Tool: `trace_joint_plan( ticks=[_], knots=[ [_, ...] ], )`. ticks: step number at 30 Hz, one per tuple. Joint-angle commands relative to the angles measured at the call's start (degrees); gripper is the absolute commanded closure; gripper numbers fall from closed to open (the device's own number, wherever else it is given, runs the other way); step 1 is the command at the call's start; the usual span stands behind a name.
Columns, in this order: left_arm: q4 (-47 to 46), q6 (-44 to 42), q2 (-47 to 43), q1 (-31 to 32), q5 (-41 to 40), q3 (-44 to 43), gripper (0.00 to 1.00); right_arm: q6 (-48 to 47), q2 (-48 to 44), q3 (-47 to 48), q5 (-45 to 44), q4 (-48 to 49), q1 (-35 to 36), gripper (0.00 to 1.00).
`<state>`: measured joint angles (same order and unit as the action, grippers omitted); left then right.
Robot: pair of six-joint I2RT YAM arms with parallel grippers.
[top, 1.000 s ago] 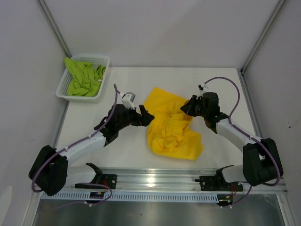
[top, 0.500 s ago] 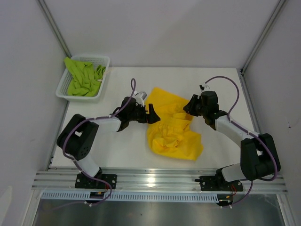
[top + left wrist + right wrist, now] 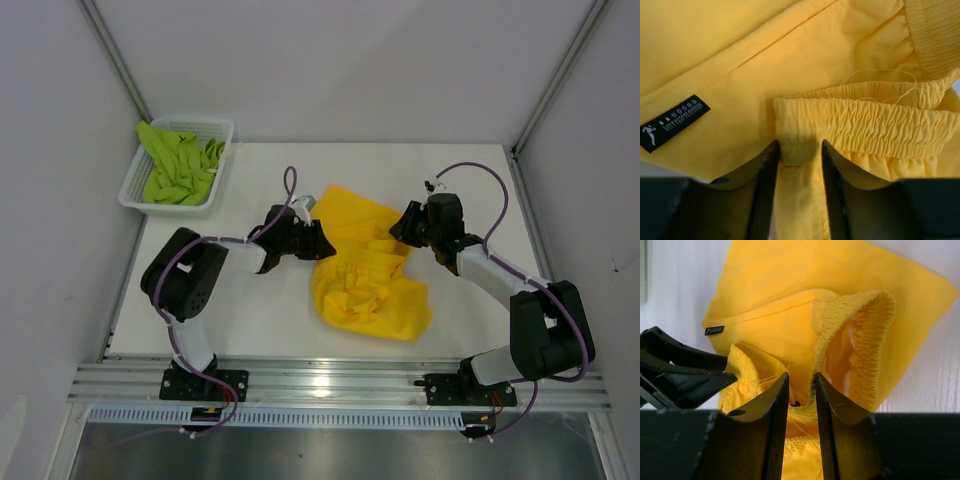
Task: Fold and stack the shorts
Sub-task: Flatten the shorts out
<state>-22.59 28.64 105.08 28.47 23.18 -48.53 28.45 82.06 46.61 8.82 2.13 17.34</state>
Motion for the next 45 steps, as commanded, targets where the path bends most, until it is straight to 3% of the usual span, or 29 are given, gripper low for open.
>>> trace_joint_plan(
  ticks=[1, 3, 4, 5, 8, 9, 11, 13, 18, 23, 28, 33, 45],
  knots=[
    [-5.35, 0.62, -0.22, -0.34, 1.78, -0.69, 0.61, 0.29, 0.11, 1.55, -0.73, 0.95, -0.12, 0.69],
    [-6.15, 0.54, -1.01, -0.26, 2.57, -0.42, 0.78, 0.38, -0.06, 1.64, -0.91, 0.68, -0.20, 0.69],
    [-6.33, 0.45, -1.19, -0.26, 3.01, -0.42, 0.95, 0.56, -0.06, 1.73, -0.91, 0.59, -0.20, 0.69],
    [-6.07, 0.45, -1.45, -0.34, 3.36, -0.33, 1.00, 0.56, -0.15, 1.90, -0.91, 0.33, -0.29, 0.64],
    [-6.67, 0.36, -4.43, -0.34, 2.75, 1.15, 1.00, 0.73, -0.85, 3.39, -1.87, -1.69, -0.47, 0.49],
    [-6.85, 0.27, -5.57, -0.34, 2.05, 2.12, 1.00, 0.38, -1.20, 4.01, -2.40, -2.04, -0.47, 0.38],
    [-5.98, -0.78, -10.14, -0.26, 1.43, 3.26, 1.00, -0.93, -1.90, 7.59, -3.45, -8.17, -0.12, 0.28],
    [-4.84, -2.44, -15.92, -0.17, 0.30, 4.49, 1.00, -3.30, -2.26, 10.68, -5.82, -14.39, 0.76, 0.25],
    [0.70, -6.05, -27.45, 1.67, -6.64, 6.96, 1.00, -4.11, -2.87, 18.68, -4.35, -23.21, 5.68, 0.23],
    [3.34, -7.72, -34.05, 6.59, -15.60, 8.98, 1.00, 1.59, -2.78, 21.77, -2.40, -24.63, 13.48, 0.23],
    [2.99, -9.22, -35.91, 13.35, -25.61, 10.74, 1.00, 5.12, -2.26, 24.22, -4.60, -23.31, 19.91, 0.25],
    [3.08, -10.18, -35.55, 15.47, -30.47, 10.92, 1.00, 7.93, -0.59, 26.51, -8.02, -24.81, 24.31, 0.26],
    [-2.71, -13.87, -38.10, 21.45, -38.29, 14.69, 1.00, 16.81, 6.00, 30.65, -12.77, -28.41, 25.64, 0.27]
  ],
)
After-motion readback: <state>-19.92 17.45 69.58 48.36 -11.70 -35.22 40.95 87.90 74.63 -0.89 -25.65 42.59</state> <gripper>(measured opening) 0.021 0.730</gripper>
